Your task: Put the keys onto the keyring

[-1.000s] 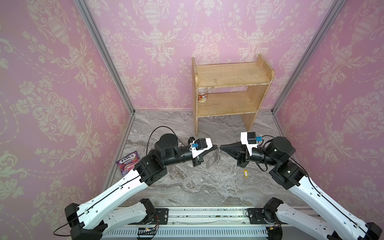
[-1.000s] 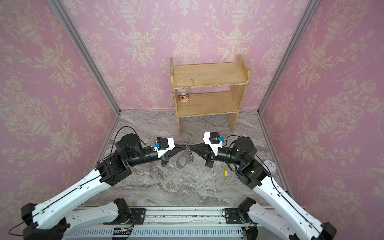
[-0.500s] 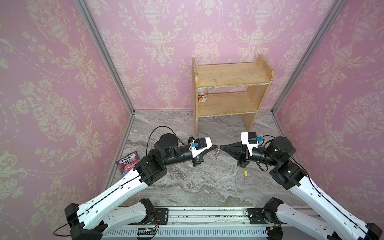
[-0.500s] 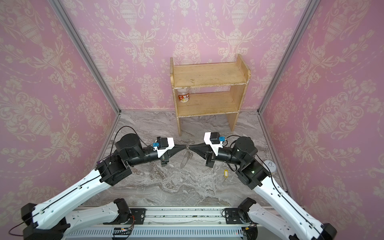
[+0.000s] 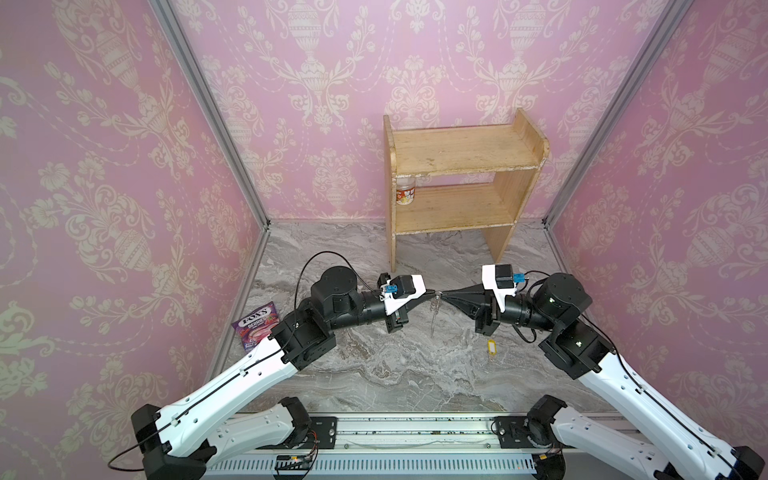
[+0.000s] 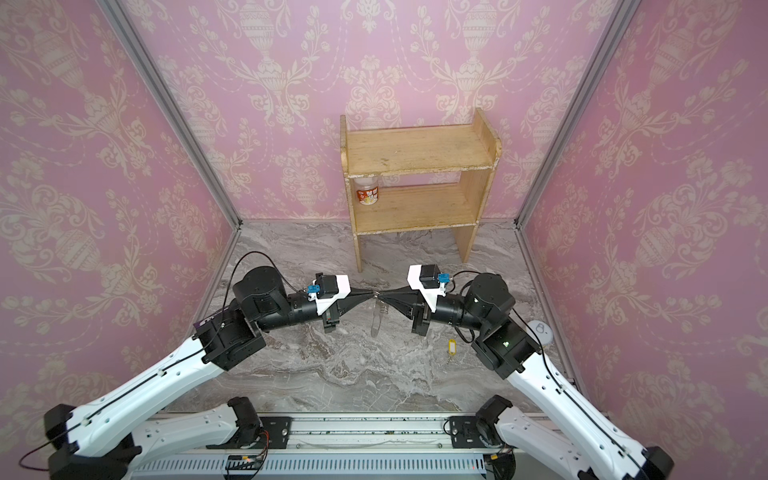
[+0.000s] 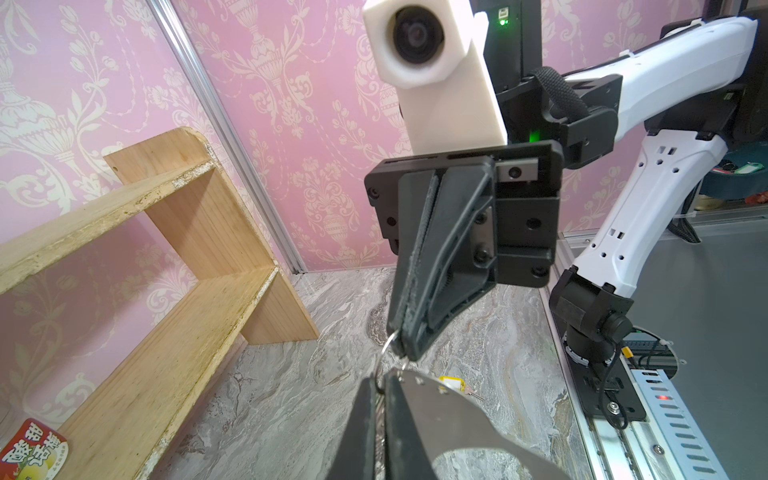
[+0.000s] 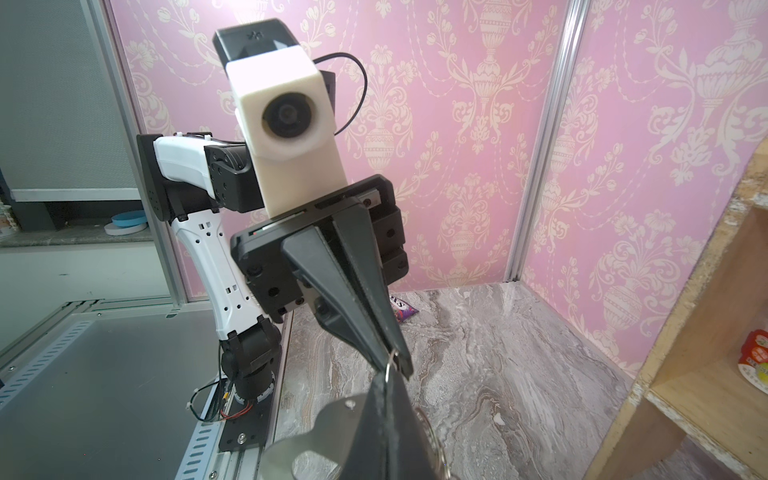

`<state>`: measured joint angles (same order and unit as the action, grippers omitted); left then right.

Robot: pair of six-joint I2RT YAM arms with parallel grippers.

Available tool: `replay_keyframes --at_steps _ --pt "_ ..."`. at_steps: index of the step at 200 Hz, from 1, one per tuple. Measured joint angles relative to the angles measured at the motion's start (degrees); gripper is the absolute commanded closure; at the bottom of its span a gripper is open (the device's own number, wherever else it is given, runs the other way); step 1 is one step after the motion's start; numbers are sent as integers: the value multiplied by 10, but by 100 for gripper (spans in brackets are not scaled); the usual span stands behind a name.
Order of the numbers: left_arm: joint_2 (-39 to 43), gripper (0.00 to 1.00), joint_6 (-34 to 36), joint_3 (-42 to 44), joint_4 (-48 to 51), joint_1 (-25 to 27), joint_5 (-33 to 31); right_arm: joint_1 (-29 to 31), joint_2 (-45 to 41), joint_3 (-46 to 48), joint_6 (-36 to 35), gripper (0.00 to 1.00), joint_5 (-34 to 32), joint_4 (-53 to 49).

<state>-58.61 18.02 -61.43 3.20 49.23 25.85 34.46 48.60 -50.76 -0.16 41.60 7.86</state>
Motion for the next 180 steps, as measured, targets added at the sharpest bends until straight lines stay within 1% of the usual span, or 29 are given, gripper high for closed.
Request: replay_keyframes --at_steps 12,25,45,79,108,163,180 --pt "0 91 0 0 0 0 0 0 0 0 0 100 0 0" --pt "0 86 -2 0 -1 0 4 0 0 0 0 100 2 0" --pt "-4 84 -4 0 -7 1 15 1 4 0 0 100 10 -1" --pt "-6 87 -4 0 -8 0 24 0 4 0 0 100 14 -4" --pt "-6 85 -4 0 -7 0 30 0 0 0 -1 100 15 -9" --pt "-5 86 -4 0 -9 0 42 0 -4 -2 0 100 26 -12" --pt "-2 86 -10 5 -23 -3 52 0 -4 -7 1 100 31 -12"
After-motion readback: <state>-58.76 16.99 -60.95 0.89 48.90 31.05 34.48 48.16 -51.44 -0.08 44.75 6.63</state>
